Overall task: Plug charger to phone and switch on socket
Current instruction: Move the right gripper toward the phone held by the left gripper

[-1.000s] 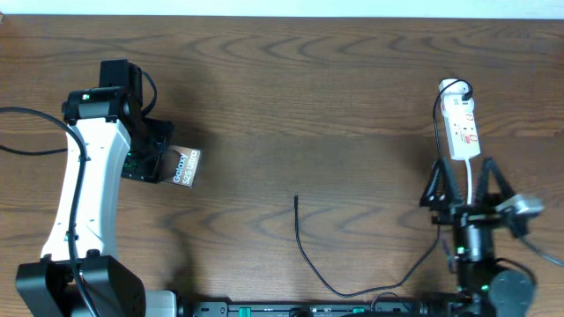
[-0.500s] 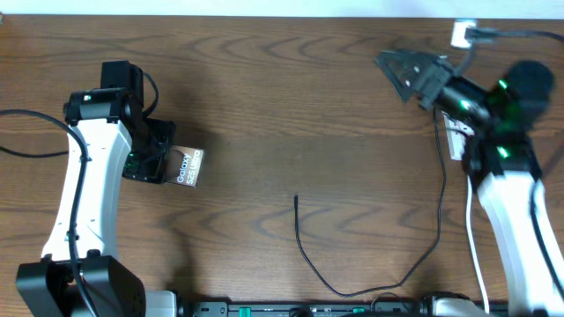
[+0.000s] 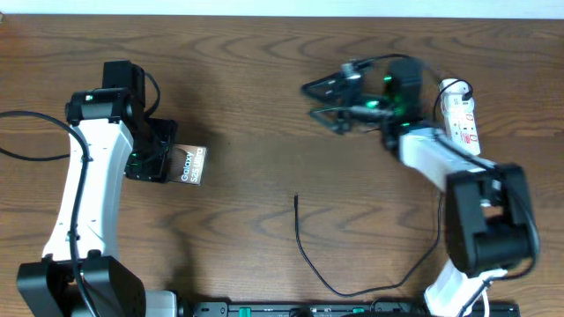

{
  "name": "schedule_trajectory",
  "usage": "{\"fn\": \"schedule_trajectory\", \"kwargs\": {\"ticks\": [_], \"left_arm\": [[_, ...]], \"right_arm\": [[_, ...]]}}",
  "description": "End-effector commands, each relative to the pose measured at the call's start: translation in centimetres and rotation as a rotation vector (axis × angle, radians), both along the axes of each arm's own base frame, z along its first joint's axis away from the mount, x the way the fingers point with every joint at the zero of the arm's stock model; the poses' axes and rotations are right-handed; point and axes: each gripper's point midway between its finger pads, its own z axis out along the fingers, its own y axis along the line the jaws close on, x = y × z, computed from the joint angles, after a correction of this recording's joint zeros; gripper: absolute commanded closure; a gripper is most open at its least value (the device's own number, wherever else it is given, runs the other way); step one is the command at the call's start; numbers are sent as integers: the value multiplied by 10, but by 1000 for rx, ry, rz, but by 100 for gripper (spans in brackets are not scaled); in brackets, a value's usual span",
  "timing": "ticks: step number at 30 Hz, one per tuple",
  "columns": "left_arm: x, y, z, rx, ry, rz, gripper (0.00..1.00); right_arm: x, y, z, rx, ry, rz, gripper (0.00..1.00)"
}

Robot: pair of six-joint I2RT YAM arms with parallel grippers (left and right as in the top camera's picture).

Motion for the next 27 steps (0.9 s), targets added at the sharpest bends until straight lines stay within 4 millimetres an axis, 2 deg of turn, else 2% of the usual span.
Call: {"fn": "schedule_trajectory", "kwargs": {"ticks": [1, 7, 13, 18, 23, 27], "left_arm": [[1, -11, 8, -8, -29, -5, 93], [4, -25, 9, -9, -42, -45, 93], [5, -37, 9, -20, -44, -14, 93], [5, -50, 9, -54, -38, 42, 93], [18, -73, 15, -142, -92, 17, 93], [22, -83, 16, -160, -110, 36, 93]], "right_arm": [[-37, 44, 4, 28, -184, 215, 1], [-69, 81, 2, 31, -238, 326, 1], [-94, 106, 1, 36, -270, 400, 1], [-104, 116, 1, 35, -275, 419, 1], [-108, 123, 0, 28, -272, 420, 1], [-107, 127, -2, 17, -227, 395, 1]]}}
